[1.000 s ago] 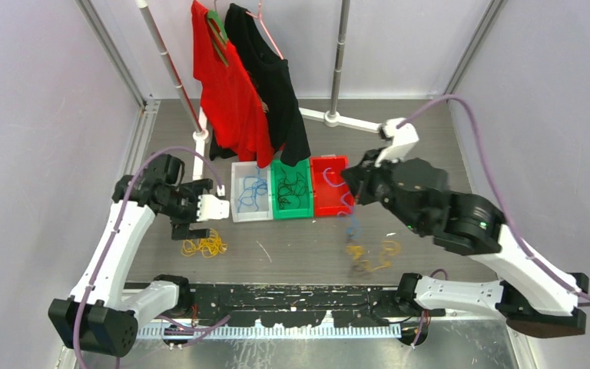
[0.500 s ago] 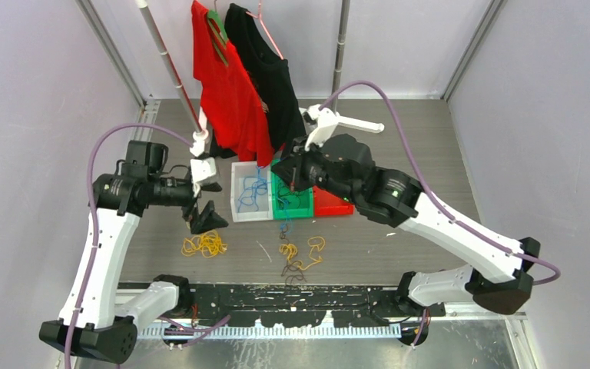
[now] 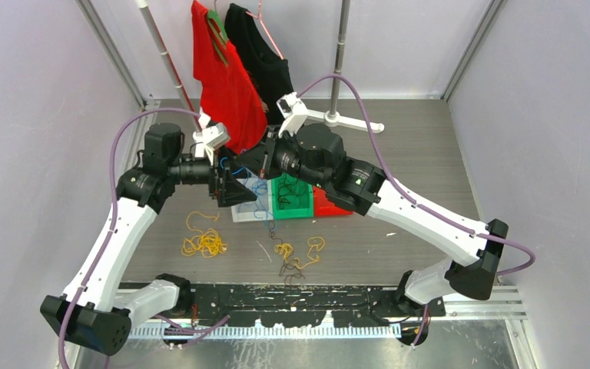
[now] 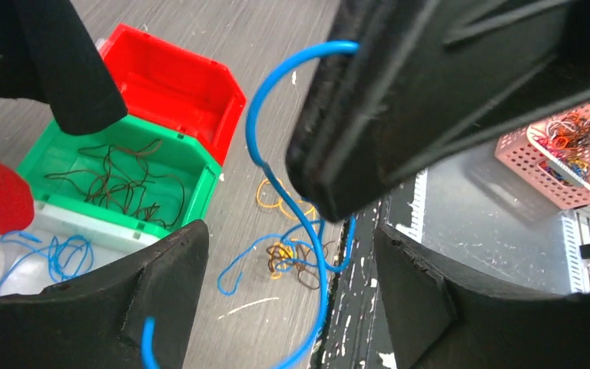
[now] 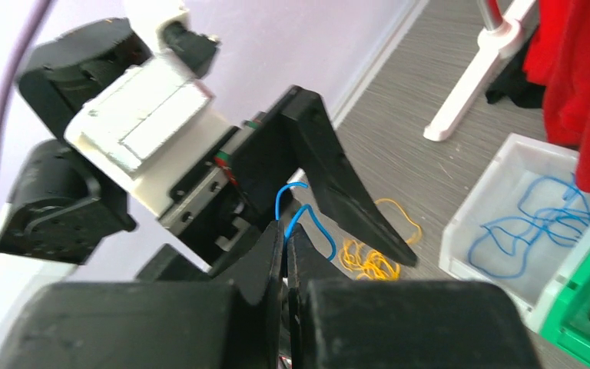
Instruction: Untangle the cables
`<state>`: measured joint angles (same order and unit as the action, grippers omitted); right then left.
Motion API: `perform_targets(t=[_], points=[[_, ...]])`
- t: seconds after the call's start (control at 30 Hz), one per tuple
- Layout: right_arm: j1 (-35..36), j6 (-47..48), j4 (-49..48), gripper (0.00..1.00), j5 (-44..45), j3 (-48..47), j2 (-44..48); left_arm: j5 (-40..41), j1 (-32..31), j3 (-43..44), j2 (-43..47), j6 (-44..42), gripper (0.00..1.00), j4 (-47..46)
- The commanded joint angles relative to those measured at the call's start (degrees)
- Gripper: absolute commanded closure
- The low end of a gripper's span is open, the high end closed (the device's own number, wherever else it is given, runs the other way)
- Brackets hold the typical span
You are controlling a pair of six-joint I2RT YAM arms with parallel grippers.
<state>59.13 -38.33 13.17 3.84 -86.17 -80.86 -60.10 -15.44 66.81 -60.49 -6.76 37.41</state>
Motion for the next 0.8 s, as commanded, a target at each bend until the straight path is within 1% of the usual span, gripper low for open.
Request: perform_targets(t=[0.0, 0.07, 0.1, 0.13, 0.17, 0.23, 0.3, 0.33, 0.37, 0.47, 0.5, 0.53, 0.57, 0.6, 0.67, 0.77], points=[[-0.16, -1.97, -7.45, 0.99, -2.48, -3.66, 0.44, -2.66, -1.09, 0.06, -0.28, 11.05, 0.23, -11.68], [-0.14, -2.14, -8.07, 0.99, -2.58, -3.29, 0.53, -4.40, -1.14, -0.45, 0.03, 13.84, 0.26, -13.81], [-0.16, -2.25, -8.39, 0.99, -2.71, -2.96, 0.56, -4.35, -1.09, -0.82, 0.33, 15.62, 0.30, -14.74], [-0.16, -2.21, -8.67, 0.99, -3.03, -2.59, 0.72, -3.96, -1.14, -1.32, 0.75, 17.87, 0.36, -16.46], [-0.16, -2.29, -8.95, 0.99, -3.12, -2.27, 0.85, -3.45, -1.13, -1.81, 1.10, 19.78, 0.44, -17.88], [-0.16, -2.16, -9.12, 0.99, -2.89, -1.51, 1.24, -2.11, -1.10, -2.46, 2.06, 22.63, 0.72, -19.49], [-0.16, -1.96, -9.20, 0.99, -2.43, -0.59, 1.84, -2.40, -1.10, -2.69, 2.65, 23.63, 0.94, -19.60], [-0.16, -1.75, -9.21, 0.98, -2.14, -0.04, 2.25, -2.47, -1.13, -2.55, 2.82, 23.59, 0.99, -19.04], [-0.20, -1.61, -9.21, 0.92, -1.75, 0.58, 2.73, -2.47, -1.15, -2.41, 3.06, 23.47, 1.00, -18.45], [-0.55, -0.55, -10.18, 0.61, -1.54, 3.57, 4.70, -2.09, -1.08, -1.33, 3.80, 22.39, 1.00, -16.20], [-0.67, 0.00, -10.76, 0.45, -1.66, 5.19, 5.77, -1.74, -1.10, -0.45, 3.95, 22.03, 1.00, -15.44], [-0.92, 0.69, -11.09, 0.33, -1.72, 6.97, 7.38, -1.30, -1.11, 0.42, 3.97, 21.46, 1.00, -14.41], [-1.17, 1.41, -11.58, 0.25, -2.06, 9.13, 8.93, -0.91, -1.08, 1.22, 3.98, 20.96, 1.00, -13.45], [-1.44, 2.82, -12.38, 0.21, -2.56, 12.63, 10.66, -0.78, -1.09, 2.09, 3.90, 20.39, 1.00, -12.39], [-1.59, 6.18, -14.71, 0.18, -3.18, 18.76, 14.56, -0.87, -1.13, 3.50, 3.80, 19.73, 1.00, -11.12], [-1.76, 9.64, -19.93, 0.12, -7.89, 28.63, 20.50, -0.84, -1.13, 5.00, 3.53, 19.37, 1.00, -9.93]])
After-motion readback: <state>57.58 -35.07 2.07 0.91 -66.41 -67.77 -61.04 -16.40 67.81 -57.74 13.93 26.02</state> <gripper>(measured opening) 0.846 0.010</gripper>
